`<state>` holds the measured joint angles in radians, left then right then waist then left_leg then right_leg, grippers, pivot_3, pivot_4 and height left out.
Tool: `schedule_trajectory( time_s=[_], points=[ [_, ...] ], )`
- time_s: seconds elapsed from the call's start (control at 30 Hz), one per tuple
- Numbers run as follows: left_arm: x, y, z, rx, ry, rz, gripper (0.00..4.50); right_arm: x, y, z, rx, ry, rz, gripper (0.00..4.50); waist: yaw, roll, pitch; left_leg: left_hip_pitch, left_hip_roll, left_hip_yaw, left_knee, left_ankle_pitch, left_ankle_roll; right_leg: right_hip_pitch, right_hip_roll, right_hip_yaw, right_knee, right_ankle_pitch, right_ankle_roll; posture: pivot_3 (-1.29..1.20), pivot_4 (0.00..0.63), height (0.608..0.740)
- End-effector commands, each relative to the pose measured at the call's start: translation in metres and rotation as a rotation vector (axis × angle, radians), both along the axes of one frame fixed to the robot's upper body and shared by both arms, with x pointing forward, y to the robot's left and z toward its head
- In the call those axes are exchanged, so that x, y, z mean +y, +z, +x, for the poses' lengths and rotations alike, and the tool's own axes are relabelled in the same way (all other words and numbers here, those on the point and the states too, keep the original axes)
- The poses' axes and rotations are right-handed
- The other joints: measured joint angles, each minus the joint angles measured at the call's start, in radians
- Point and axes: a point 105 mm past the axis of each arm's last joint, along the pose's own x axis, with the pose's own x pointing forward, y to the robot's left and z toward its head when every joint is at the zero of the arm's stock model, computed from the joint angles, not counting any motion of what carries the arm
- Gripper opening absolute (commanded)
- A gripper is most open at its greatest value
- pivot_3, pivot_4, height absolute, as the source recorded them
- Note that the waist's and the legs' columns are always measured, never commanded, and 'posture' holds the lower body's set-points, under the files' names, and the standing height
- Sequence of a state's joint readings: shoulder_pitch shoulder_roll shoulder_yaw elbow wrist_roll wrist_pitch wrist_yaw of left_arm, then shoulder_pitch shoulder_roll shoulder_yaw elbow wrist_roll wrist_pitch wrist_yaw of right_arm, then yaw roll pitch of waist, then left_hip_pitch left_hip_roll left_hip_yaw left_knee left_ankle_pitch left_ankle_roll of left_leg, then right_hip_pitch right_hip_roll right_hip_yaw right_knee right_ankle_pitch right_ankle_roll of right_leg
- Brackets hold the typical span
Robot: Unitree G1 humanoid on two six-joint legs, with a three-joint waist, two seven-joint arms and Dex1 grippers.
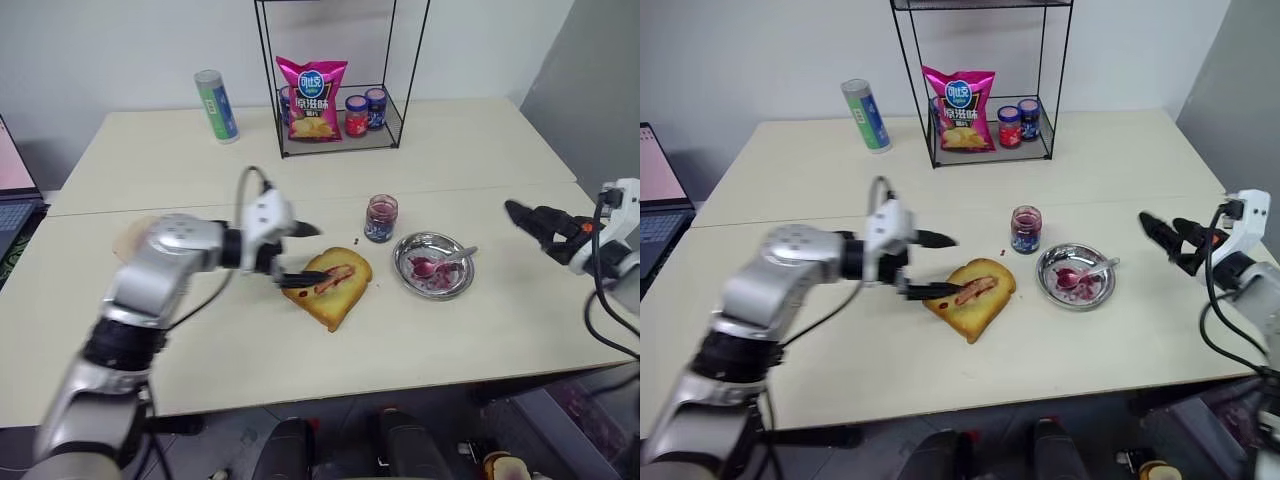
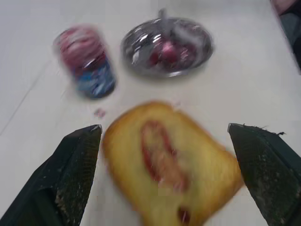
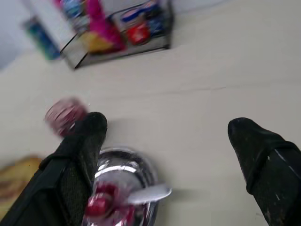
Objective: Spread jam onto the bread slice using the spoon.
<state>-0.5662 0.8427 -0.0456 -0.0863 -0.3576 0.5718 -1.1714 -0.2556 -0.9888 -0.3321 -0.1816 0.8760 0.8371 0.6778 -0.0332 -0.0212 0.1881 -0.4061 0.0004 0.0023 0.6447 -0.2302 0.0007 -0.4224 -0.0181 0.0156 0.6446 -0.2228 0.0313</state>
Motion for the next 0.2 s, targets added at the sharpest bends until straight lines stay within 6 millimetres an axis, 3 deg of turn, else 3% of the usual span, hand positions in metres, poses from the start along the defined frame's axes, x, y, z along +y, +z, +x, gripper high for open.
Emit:
schedule_trajectory(
  time_s=[0.03,0.13,0.2],
  points=[
    [0.030,0.006,-0.010,0.017,0.080,0.008,4.50,0.034,-0.018,-0.043,0.129,0.340,-0.162,4.48,0.004,-0.001,-0.001,0.001,0.000,-0.002,0.000,0.000,0.000,0.001,0.000,0.000,0.000,0.000,0.000,0.00,0.150,0.740],
    [0.049,-0.003,-0.020,0.058,0.136,0.024,4.50,0.036,-0.035,-0.055,0.184,0.398,-0.251,4.48,0.006,-0.002,0.000,0.003,0.000,-0.001,0.000,0.000,0.000,0.003,-0.002,0.000,0.000,-0.001,-0.002,0.00,0.150,0.740],
    [0.055,-0.009,-0.031,0.077,0.142,0.039,4.50,0.040,-0.035,-0.056,0.183,0.397,-0.206,4.48,0.007,-0.002,0.000,0.003,-0.001,0.001,0.001,0.000,0.000,0.002,-0.004,0.000,0.000,-0.003,-0.006,0.00,0.150,0.740]
  ],
)
